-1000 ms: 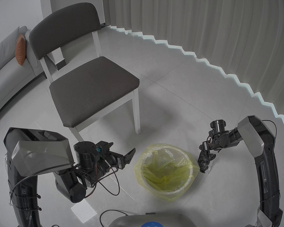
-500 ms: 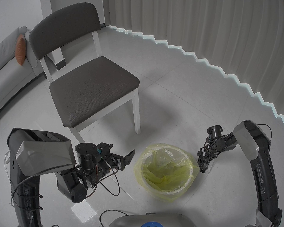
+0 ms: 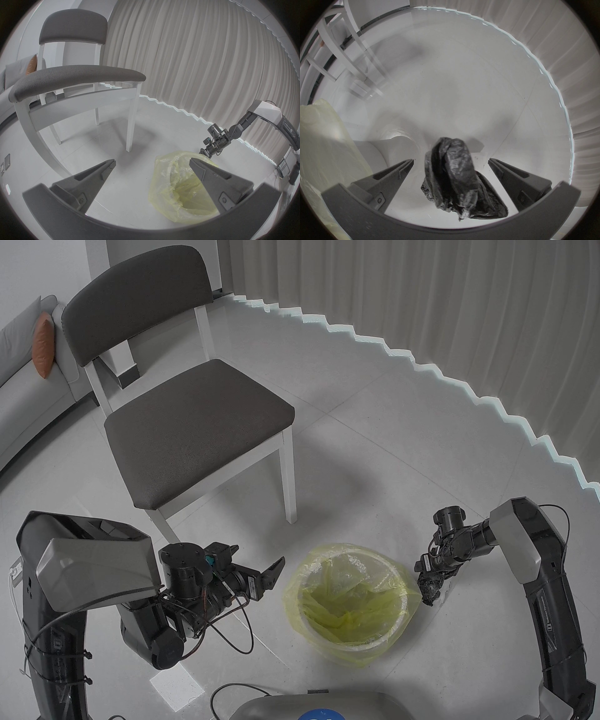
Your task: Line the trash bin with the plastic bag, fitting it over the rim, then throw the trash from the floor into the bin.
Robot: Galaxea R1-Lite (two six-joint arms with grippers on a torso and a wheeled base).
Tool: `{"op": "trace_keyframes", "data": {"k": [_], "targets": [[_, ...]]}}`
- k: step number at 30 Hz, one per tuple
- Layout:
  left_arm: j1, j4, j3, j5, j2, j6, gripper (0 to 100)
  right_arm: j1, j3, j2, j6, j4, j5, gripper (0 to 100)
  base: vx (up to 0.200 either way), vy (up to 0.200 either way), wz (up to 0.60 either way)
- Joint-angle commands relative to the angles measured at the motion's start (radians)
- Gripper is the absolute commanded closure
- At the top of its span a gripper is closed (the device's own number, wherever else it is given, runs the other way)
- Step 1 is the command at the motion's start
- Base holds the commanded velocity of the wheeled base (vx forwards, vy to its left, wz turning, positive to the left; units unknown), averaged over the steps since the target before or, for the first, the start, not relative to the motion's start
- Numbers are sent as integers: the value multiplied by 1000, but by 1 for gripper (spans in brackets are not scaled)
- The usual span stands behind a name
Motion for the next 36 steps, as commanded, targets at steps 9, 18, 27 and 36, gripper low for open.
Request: {"op": "trace_keyframes", "data": {"k": [9, 18, 27, 36], "targets": [[0, 0, -3, 0, 8, 1, 0, 0, -42, 13, 5, 75, -6, 0, 0, 0, 0], [1, -2, -4, -1, 9, 2, 0, 0, -51, 16, 6, 93, -7, 100, 0, 0, 0], [0, -2, -4, 0, 13, 4, 0, 0, -51, 16, 14, 95, -18, 100, 0, 0, 0], [0, -3, 3, 0, 3, 4, 0, 3, 16, -41, 3, 132, -16, 100, 0, 0, 0]]}}
